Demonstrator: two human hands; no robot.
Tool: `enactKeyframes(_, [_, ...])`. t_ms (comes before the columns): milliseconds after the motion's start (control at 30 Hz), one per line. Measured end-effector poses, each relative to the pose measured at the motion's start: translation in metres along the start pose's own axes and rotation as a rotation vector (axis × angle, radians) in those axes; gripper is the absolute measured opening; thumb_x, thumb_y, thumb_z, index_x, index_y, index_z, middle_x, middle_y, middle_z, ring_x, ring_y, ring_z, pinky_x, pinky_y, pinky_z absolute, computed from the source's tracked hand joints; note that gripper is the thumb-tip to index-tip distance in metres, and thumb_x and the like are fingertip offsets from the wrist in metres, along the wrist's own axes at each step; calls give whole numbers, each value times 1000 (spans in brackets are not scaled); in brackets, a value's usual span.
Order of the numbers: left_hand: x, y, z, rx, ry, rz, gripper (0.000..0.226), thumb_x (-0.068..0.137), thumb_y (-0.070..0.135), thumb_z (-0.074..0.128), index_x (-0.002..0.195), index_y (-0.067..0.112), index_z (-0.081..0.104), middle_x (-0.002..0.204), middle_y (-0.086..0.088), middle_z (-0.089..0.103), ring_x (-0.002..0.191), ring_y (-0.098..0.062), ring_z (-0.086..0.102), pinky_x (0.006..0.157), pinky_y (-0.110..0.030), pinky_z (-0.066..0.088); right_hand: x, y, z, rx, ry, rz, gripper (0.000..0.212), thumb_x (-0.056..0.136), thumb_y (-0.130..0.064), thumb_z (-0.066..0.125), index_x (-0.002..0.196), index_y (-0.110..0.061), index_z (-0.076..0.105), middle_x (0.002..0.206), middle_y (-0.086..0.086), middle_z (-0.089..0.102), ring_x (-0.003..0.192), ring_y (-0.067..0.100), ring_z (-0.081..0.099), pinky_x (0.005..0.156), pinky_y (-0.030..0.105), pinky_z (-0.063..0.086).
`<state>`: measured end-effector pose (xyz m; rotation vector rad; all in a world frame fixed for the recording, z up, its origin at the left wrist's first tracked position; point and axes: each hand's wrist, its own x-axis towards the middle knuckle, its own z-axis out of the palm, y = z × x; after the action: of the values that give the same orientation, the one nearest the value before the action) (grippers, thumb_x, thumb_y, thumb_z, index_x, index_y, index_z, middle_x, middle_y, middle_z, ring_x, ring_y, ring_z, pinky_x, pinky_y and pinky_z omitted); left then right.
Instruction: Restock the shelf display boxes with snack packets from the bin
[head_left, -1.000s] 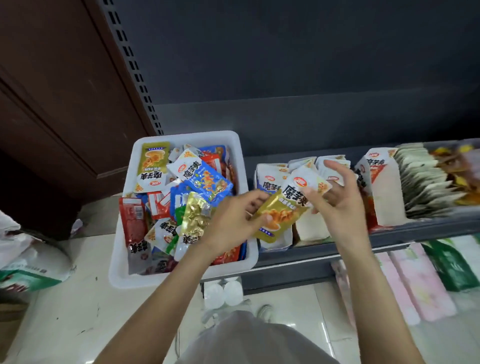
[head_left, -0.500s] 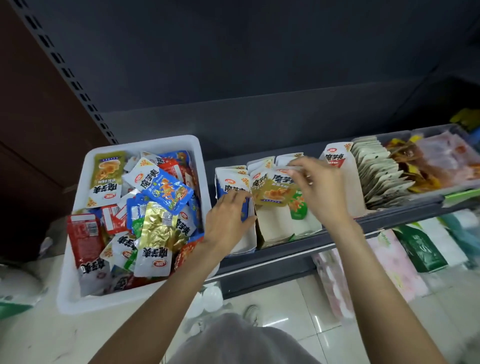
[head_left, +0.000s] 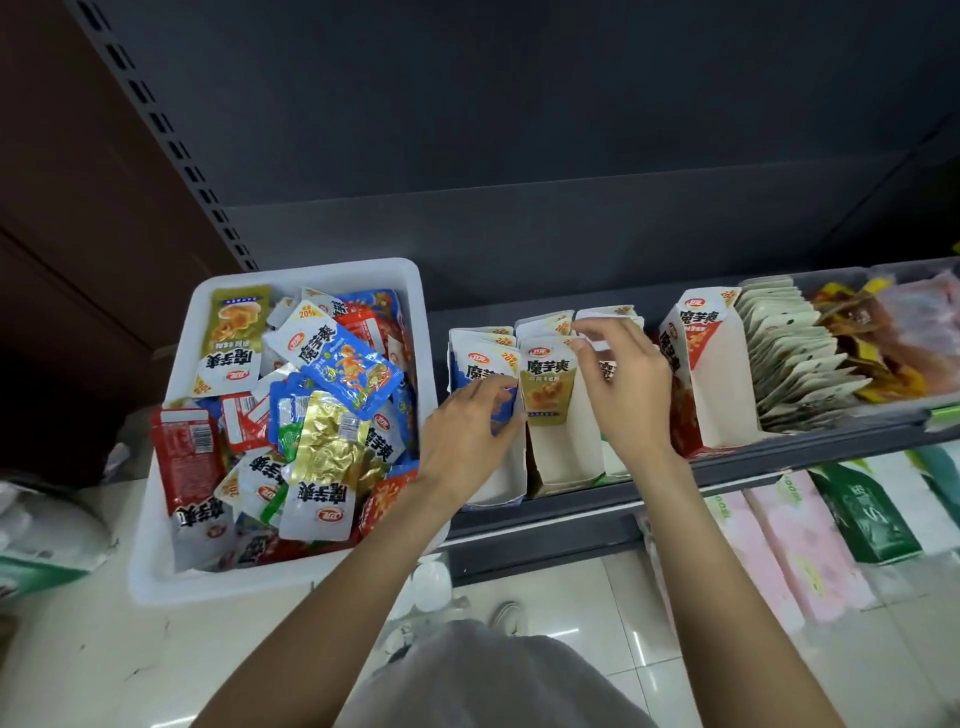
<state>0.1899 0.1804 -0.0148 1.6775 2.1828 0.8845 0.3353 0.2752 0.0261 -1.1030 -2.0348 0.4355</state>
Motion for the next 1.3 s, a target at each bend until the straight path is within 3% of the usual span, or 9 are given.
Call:
enactKeyframes(100, [-16,-7,-26,-105,194,-11,22,90,39,53,102,25,65,83,12,69,75,-4,63,62,-29,53,-21,-23,-6,110,25,0,16,94,-13,55,105,-11,67,100,-3,68,85,4,59,73,9,45])
enactKeyframes(267, [-54,-62,-78,40,400,-70,18,88,32,55,94,19,66,72,5,64,64,-13,59,54,-24,44,-43,-74,30,197,-328,-160,15,91,-17,55,100,-16,67,90,-5,70,75,3,62,66,22,51])
enactKeyframes(433, [-70,-120,-99,302,119,-235,47,70,28,80,106,5,61,95,-13,61,88,-36,60,72,-42,52,-48,-118,100,21,-618,-383,24,88,-10,59,110,-16,67,110,-1,67,101,19,60,77,31,51])
enactKeyframes(667, [-64,-130,-101,355,-117,-371,64,70,34,79,121,13,44,114,-8,52,96,-31,61,75,-41,51,-42,-137,149,-303,-905,-483,64,86,-2,57,145,-10,33,153,5,28,140,22,23,115,38,25])
enactKeyframes(900, [-59,-143,-113,175,-54,-398,31,83,21,67,111,13,55,88,1,72,82,-18,68,73,-28,48,-52,-138,142,-372,-1049,-454,94,79,-38,72,150,-15,16,159,3,6,146,21,4,117,40,11])
enactKeyframes(1033, [-60,-150,-119,131,-51,-384,16,91,19,59,101,8,62,98,1,70,75,-14,64,68,-25,45,-57,-144,134,-307,-1053,-414,102,76,-50,71,151,-18,10,160,1,-2,146,20,-1,116,41,8])
enactKeyframes(1167, [-65,-134,-138,-596,202,-599,15,89,11,61,104,12,61,84,2,69,79,-13,65,74,-25,50,-63,-155,127,-151,-831,-439,100,72,-46,76,150,-18,20,156,6,19,143,25,15,116,42,17])
enactKeyframes(1233, [-66,-126,-148,-1126,221,-671,19,88,9,60,106,5,64,94,-6,71,89,-18,66,80,-27,53,-63,-157,124,-21,-529,-512,69,75,-26,76,137,-15,48,139,6,50,128,25,45,106,43,40])
enactKeyframes(1300, [-66,-120,-151,-1300,140,-689,30,88,18,60,111,-2,62,103,-12,68,96,-23,64,86,-30,53,-60,-156,114,103,-320,-481,44,80,-12,71,123,-15,60,116,1,66,103,13,62,88,30,52])
